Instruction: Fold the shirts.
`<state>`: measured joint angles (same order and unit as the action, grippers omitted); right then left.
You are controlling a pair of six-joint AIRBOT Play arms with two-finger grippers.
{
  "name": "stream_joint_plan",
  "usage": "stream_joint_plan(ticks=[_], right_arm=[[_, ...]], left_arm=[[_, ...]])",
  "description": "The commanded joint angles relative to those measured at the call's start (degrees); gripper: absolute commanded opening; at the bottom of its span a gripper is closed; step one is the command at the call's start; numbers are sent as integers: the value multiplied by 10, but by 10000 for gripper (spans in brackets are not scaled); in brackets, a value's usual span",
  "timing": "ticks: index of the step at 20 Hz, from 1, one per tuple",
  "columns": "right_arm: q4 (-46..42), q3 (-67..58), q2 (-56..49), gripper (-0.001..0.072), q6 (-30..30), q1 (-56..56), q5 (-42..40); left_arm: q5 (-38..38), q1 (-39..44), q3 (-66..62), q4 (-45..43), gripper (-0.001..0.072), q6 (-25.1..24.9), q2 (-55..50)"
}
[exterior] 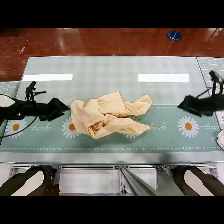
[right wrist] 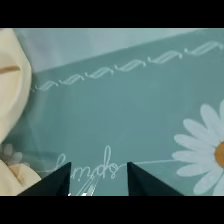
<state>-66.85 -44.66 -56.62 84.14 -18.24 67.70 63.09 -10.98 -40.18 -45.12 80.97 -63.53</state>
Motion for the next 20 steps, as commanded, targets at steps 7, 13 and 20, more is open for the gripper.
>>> stream_joint_plan(ticks=[7,13,20], right_arm=[[54,142,44,408,-38,-26,-20],[66,143,37,408,-34,-26,-16],[202,153,-43,408,-47,99,-55]], left_arm=[[173,52,-231,-22,506,-5,-306],[258,114,-306,-185,449,8,-360],[203,124,-319,-151,17,5,-358]])
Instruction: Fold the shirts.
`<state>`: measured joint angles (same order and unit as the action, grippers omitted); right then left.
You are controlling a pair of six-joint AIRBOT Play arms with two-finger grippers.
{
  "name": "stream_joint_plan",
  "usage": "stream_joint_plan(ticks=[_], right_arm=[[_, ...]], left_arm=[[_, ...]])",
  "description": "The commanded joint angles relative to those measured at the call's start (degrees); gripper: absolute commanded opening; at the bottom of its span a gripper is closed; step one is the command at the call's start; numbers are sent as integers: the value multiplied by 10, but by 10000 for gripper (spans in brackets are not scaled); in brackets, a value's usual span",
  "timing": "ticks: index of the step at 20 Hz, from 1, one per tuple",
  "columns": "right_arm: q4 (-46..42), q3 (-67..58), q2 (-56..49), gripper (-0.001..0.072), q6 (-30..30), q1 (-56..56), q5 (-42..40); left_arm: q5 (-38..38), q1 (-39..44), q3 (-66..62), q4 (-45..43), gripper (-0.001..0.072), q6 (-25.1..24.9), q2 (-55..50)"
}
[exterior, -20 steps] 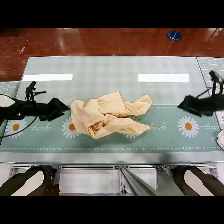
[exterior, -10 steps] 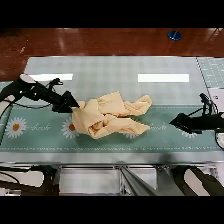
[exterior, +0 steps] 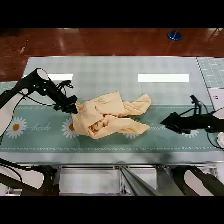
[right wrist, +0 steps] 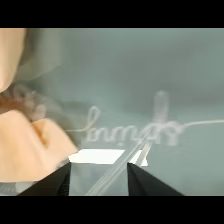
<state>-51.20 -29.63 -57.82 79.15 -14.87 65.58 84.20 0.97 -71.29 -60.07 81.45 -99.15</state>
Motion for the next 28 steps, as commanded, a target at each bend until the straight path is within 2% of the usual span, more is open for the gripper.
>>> stream_joint_plan(ticks=[1,7,8,10,11,13,15,20,24,28], right_arm=[[48,2,-48,408,21,94,-59],[89,-29,-141,407,31,195,-104],[95,-43,-151,372,31,212,-120],[96,-81,-168,43,20,239,-123],[96,-107,-169,28,-2,248,-100],[79,-178,-158,27,-17,244,-32],[22,-281,-124,26,2,227,6],[-80,-622,-41,26,51,165,38],[-128,-829,2,26,62,146,66],[-166,-880,80,26,61,146,59]], left_arm=[[-8,5,-8,-2,17,0,-1],[-5,5,-8,-1,17,0,-1],[-5,5,-8,-1,17,1,-1],[-3,5,-8,10,17,1,2],[-1,5,-9,19,16,0,9],[0,-5,-30,41,16,-13,38],[-14,-31,-76,89,16,-13,87],[-144,-121,-214,253,16,-12,256],[-176,-173,-310,258,16,-13,371],[-146,-213,-352,255,16,-25,484]])
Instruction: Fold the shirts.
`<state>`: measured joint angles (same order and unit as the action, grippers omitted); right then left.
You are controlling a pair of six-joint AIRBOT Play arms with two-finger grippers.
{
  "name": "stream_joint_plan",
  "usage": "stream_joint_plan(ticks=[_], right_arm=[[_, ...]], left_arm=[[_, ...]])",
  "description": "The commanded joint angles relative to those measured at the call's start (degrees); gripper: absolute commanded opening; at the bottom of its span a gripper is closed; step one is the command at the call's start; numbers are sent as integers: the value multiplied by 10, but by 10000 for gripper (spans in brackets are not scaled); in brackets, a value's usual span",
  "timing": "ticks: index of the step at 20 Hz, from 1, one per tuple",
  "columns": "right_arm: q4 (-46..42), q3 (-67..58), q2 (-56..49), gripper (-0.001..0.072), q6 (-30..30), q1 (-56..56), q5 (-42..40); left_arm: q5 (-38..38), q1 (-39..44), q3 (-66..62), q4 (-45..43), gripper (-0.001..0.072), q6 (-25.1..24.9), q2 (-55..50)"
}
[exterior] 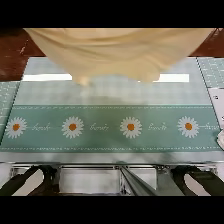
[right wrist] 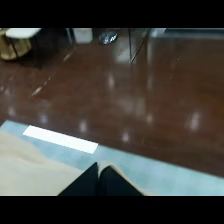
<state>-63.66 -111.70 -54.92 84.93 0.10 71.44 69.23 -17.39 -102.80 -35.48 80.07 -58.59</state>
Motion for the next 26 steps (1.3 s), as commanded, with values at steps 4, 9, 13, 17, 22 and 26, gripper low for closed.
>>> stream_joint_plan(ticks=[4,9,13,17,22,26], right_arm=[[-121,-60,130,26,10,-4,5],[-176,-55,167,27,33,-4,86],[-206,33,166,27,54,-4,134],[-176,238,163,26,65,-4,73],[-173,381,37,26,64,-4,-59],[-154,311,-164,26,65,-17,-97]], left_arm=[[8,-42,-57,-123,16,-13,192],[30,-3,-56,-248,16,19,275],[50,10,23,-269,17,49,275],[47,10,244,-173,17,-2,259],[-111,87,474,-87,16,-47,128],[-239,179,417,-86,16,-59,-84]])
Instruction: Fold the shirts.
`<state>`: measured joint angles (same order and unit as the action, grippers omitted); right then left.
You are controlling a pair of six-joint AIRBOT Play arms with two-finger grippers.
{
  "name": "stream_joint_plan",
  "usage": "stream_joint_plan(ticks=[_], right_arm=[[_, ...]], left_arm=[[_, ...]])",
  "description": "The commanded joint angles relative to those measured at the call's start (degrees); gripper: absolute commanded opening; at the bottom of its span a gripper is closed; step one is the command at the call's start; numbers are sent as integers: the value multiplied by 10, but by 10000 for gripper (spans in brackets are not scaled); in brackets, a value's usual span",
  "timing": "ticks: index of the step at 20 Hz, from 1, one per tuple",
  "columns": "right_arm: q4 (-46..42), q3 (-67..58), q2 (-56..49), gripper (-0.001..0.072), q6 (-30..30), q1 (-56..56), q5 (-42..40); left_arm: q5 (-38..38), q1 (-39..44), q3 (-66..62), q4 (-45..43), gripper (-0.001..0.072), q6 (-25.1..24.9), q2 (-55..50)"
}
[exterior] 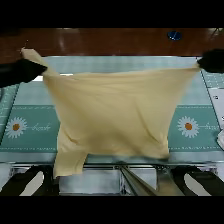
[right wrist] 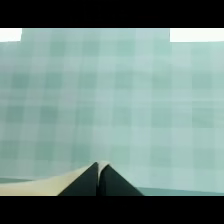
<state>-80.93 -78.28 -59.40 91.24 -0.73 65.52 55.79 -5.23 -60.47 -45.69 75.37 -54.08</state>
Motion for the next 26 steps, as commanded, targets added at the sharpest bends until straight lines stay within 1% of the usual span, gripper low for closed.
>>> stream_joint_plan(ticks=[1,3,5,7,8,9,10,11,12,13,15,16,17,18,20,21,22,23,24,26], right_arm=[[38,-56,-170,27,4,-20,-35],[82,-118,-253,27,17,-47,-26],[130,-156,-311,28,18,-69,-12],[158,-166,-342,29,18,-85,-1],[159,-166,-349,124,19,-94,2],[158,-166,-351,362,19,-103,5],[144,-167,-348,416,16,-113,6],[122,-169,-341,415,17,-125,19],[98,-169,-329,415,19,-140,39],[76,-169,-315,414,14,-156,76],[11,-147,-280,414,-24,-182,156],[-16,-105,-251,414,-25,-195,165],[0,-43,-214,413,-23,-210,143],[39,39,-169,413,-26,-223,101],[114,197,-84,413,-54,-237,28],[148,263,-48,413,-63,-248,3],[186,311,-20,413,-78,-263,-4],[222,343,0,413,-95,-278,-4],[250,368,18,413,-108,-298,-1],[272,392,44,413,-123,-333,19]], left_arm=[[-122,70,-38,16,16,-11,-182],[-118,78,-119,16,16,22,-285],[-81,76,-196,16,16,54,-365],[-22,75,-259,16,18,55,-420],[11,71,-284,15,108,55,-438],[47,64,-303,15,379,55,-448],[92,52,-321,6,511,57,-453],[132,35,-337,-20,511,66,-453],[183,12,-351,-59,511,85,-449],[230,-12,-360,-94,511,94,-443],[316,-66,-345,-162,510,94,-414],[341,-90,-310,-197,510,94,-388],[341,-113,-253,-221,510,94,-349],[324,-136,-183,-227,510,93,-308],[283,-183,-22,-223,511,92,-223],[261,-209,52,-200,510,91,-187],[234,-241,123,-150,510,75,-155],[220,-268,183,-100,510,41,-133],[221,-284,226,-82,510,19,-126],[212,-285,287,-93,509,-11,-131]])
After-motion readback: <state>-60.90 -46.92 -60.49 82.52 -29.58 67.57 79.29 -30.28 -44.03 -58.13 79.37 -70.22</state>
